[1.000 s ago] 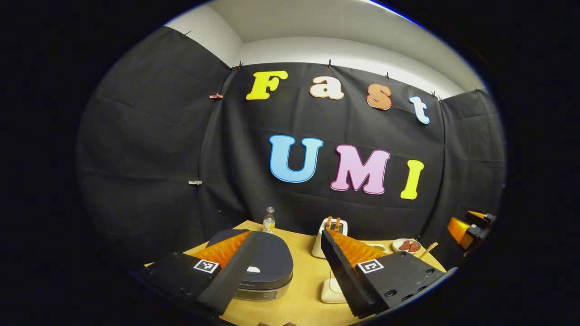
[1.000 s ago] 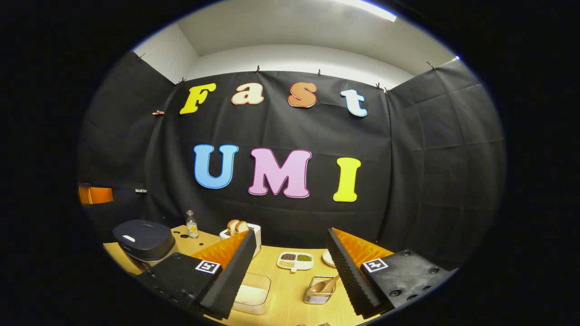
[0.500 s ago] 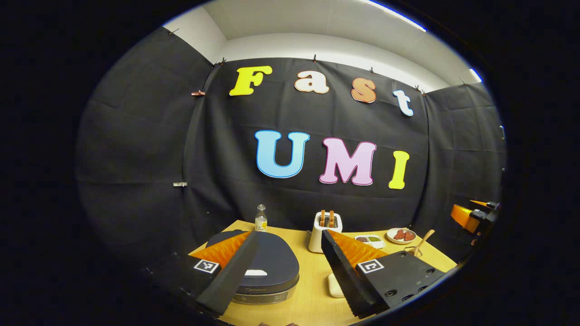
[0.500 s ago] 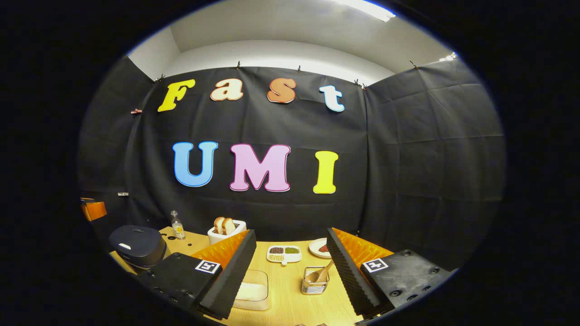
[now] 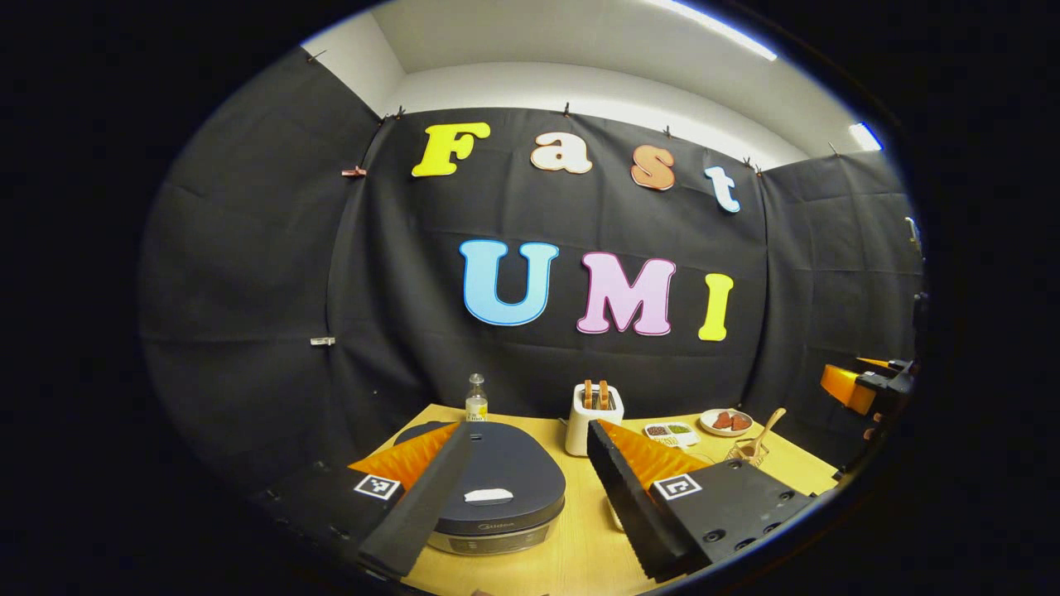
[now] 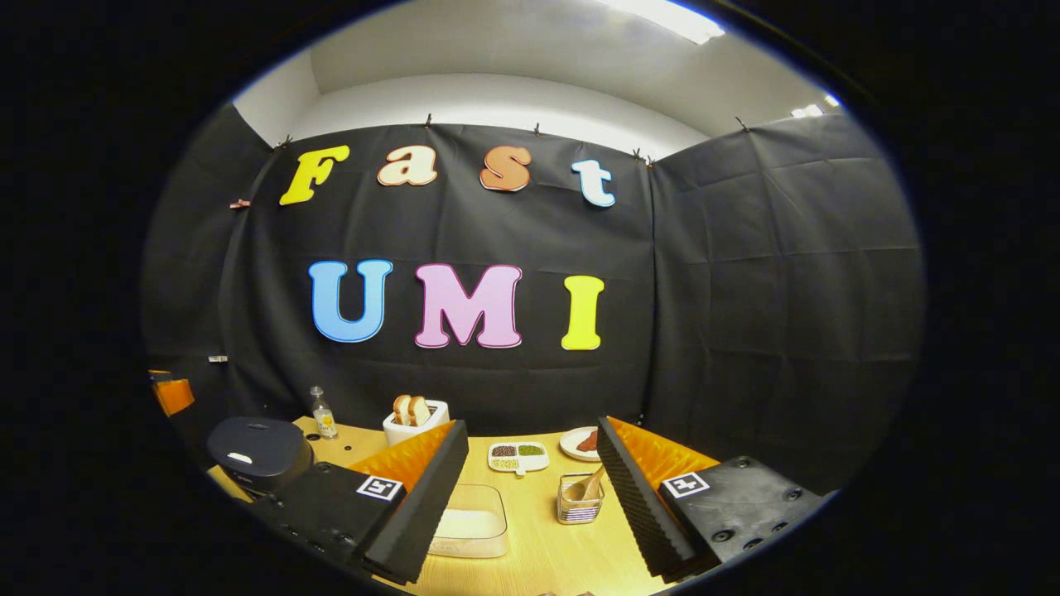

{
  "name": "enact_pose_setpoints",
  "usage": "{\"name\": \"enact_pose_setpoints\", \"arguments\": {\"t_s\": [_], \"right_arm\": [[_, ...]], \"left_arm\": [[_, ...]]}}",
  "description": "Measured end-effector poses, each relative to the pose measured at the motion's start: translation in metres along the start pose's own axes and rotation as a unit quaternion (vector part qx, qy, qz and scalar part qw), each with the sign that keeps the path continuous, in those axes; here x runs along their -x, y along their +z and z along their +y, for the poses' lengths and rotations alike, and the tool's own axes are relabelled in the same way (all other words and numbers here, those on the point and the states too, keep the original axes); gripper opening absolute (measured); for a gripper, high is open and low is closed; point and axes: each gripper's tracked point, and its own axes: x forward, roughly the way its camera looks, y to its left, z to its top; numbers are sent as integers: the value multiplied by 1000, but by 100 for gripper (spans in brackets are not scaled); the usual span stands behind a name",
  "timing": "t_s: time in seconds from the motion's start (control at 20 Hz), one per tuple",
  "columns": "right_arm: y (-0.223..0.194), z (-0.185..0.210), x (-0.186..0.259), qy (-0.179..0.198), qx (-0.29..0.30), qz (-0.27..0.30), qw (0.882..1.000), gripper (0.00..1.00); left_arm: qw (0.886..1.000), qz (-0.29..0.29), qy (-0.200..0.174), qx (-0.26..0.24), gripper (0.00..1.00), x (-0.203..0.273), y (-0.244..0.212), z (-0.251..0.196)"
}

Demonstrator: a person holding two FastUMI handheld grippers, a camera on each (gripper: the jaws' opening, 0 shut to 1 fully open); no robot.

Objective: Close the left gripper, press the button to open the rice cooker; take a wooden spoon from the chopstick holder with the right hand, scoop a spoonful of rice and pour it into the rice cooker, then put the wooden spoon back into the chopstick holder.

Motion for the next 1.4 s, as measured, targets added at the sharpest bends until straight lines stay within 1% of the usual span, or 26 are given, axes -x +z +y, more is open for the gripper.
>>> {"name": "enact_pose_setpoints", "arguments": {"t_s": [0.05,0.1,0.15,0.35,0.45,0.55,0.6,0.65,0.7,0.75,0.8,0.85,0.9,0.95,1.0,1.1,1.2,1.3,1.35,1.4], "right_arm": [[1,3,0,3,0,1,1000,96],[0,5,-1,6,-1,2,1000,98],[-2,6,-2,7,-1,4,1000,96],[-11,13,-18,23,-2,16,1000,98],[-11,11,-28,26,-3,14,1000,98],[-15,11,-37,32,-5,16,999,98],[-18,10,-41,36,-5,20,999,98],[-21,11,-45,40,-6,23,999,98],[-22,11,-48,45,-7,25,999,98],[-24,11,-52,50,-7,26,998,98],[-27,12,-55,55,-5,28,998,98],[-29,13,-56,61,-2,28,998,98],[-32,12,-59,64,0,30,998,98],[-35,12,-62,67,-1,34,997,98],[-39,13,-62,72,-4,39,997,98],[-44,13,-63,78,-5,46,996,98],[-51,11,-63,82,-4,54,995,98],[-54,9,-65,85,-4,60,995,98],[-57,7,-65,84,-1,62,995,98],[-59,2,-67,80,3,66,995,98]], "left_arm": [[1000,2,4,1,95,1,-2,2],[1000,3,6,1,95,2,-1,4],[1000,5,5,0,95,1,-2,2],[1000,12,13,-17,95,-7,1,4],[1000,30,3,5,93,-9,-6,-5],[998,60,-6,29,86,-13,-18,-13],[997,67,-7,33,78,-16,-19,-14],[997,72,-4,34,73,-21,-21,-13],[996,82,-5,33,65,-25,-24,-12],[995,93,-7,31,62,-28,-28,-12],[994,104,-6,27,53,-32,-33,-11],[993,116,-6,20,46,-35,-36,-8],[992,124,0,11,27,-38,-38,-4],[992,128,5,2,31,-42,-38,2],[991,132,9,-3,13,-45,-39,7],[989,146,14,-6,7,-54,-44,13],[986,163,17,-3,6,-62,-53,17],[982,187,28,-2,6,-70,-68,29],[979,199,33,6,6,-74,-76,34],[976,211,37,25,5,-78,-85,37]]}}
